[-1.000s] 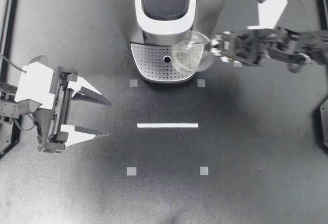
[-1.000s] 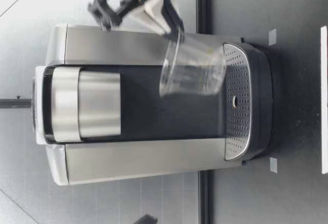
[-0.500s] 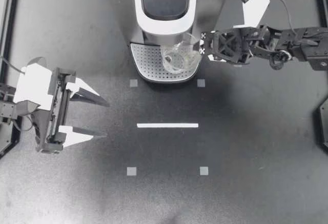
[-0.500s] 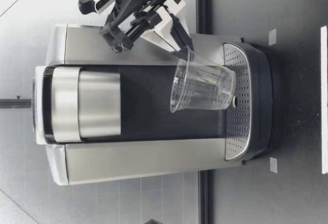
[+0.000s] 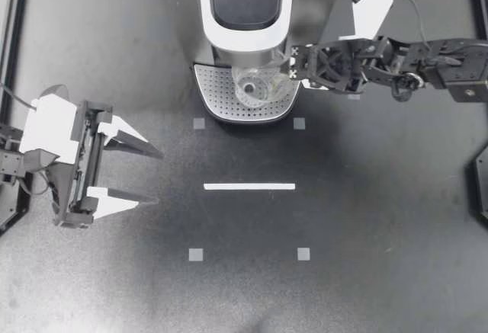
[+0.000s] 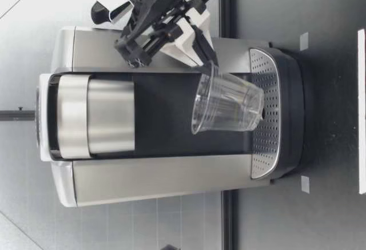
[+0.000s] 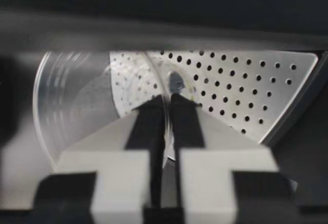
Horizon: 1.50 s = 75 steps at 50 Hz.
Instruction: Place the coffee capsule inside the capsule container, then place the cup onto the center of the cup tray, then push the 'Hot Water' and 'Travel Mug' buttons.
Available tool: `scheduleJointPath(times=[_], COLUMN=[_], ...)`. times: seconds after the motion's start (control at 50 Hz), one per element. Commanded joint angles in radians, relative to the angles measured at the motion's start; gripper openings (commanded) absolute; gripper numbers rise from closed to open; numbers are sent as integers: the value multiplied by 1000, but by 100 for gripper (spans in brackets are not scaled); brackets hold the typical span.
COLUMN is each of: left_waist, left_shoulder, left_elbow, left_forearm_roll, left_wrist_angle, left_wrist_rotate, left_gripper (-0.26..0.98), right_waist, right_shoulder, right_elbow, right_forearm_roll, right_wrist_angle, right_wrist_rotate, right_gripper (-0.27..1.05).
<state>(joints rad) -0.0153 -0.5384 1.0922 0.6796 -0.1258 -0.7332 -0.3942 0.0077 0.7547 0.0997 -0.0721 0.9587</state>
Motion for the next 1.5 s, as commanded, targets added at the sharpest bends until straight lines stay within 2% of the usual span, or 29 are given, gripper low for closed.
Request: scheduleJointPath(times=[0.0, 0.12, 0.2, 0.66, 0.96, 1.24, 1.48], left_waist=[2, 2, 2, 2, 2, 3, 38], left_shoulder=[-12, -11, -12, -14, -20, -26, -31], left_elbow=[-9, -9, -9, -17, -26, -60, -103], left_forearm_roll=[0, 0, 0, 0, 0, -3, -5], left_wrist_angle=[-9, -9, -9, -8, -8, -8, -8], left_wrist_rotate=[2, 2, 2, 0, -2, -3, -3], left_gripper=[70, 70, 70, 70, 70, 70, 70], right_waist=[5, 3, 5, 5, 5, 28, 146], right_shoulder=[-9, -9, -11, -77, -186, -360, -500], right_elbow=[-23, -25, -25, 11, 112, 199, 210], right_forearm_roll=[3, 3, 3, 3, -20, -262, -479], right_wrist_angle=[-11, -11, -9, -11, -5, -8, -57], right_wrist_rotate=[-2, -2, -3, -3, -20, -107, -268], right_gripper=[28, 46, 51, 51, 51, 51, 51])
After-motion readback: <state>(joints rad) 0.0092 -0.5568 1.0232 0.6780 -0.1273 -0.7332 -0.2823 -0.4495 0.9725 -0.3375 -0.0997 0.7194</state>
